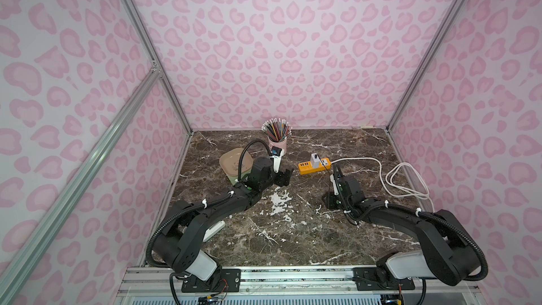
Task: Charge the electronic scale
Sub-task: Pick up the charging cable from the center of the board.
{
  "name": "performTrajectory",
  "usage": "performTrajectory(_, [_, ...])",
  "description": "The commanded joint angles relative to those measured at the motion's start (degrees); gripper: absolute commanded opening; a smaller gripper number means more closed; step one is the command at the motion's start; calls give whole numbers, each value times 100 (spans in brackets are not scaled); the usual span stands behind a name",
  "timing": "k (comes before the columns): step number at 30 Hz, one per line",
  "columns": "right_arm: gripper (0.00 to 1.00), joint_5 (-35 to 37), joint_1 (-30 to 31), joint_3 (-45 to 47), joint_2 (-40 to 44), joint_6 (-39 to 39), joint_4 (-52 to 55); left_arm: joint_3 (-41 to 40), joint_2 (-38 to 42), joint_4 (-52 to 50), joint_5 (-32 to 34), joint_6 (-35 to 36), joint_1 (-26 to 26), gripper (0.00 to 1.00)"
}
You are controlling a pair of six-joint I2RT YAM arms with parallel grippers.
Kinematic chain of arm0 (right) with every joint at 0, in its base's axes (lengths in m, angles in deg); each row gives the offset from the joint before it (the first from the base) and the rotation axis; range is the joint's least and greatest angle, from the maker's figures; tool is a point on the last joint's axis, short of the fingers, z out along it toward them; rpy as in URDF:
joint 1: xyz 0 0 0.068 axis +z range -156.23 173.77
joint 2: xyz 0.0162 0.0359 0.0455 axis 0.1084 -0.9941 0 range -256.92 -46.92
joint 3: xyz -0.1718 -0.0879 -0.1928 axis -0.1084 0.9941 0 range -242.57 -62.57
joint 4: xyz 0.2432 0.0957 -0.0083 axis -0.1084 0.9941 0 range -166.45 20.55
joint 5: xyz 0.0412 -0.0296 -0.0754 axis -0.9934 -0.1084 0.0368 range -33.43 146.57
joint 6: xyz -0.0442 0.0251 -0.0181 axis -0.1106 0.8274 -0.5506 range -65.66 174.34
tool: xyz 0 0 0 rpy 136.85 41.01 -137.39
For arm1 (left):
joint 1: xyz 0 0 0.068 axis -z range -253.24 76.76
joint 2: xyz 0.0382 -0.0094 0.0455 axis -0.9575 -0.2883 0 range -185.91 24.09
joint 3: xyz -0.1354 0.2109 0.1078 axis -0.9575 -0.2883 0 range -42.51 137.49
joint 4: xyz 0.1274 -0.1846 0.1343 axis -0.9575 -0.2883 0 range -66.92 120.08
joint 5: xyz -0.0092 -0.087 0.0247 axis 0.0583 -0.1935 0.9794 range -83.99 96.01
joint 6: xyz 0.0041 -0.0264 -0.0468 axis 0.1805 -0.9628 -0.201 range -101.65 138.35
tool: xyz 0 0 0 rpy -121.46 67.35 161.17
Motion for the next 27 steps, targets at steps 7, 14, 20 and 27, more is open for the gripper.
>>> performTrajectory(7, [13, -5, 46, -67, -158, 266, -521, -215, 78, 540, -467, -151, 7, 79])
performTrajectory(14, [3, -243, 49, -282, -321, 784, -1099, -616, 90, 1229, -975, -410, 124, 77])
performTrajectory(20, [0, -657, -33, -479, -550, 1340, -1587, -797, -124, 1726, -1295, -335, 295, 74])
performTrajectory(27, [0, -1304, -201, -663, -851, 2168, -2098, -1009, -597, 2531, -1844, 52, 500, 70])
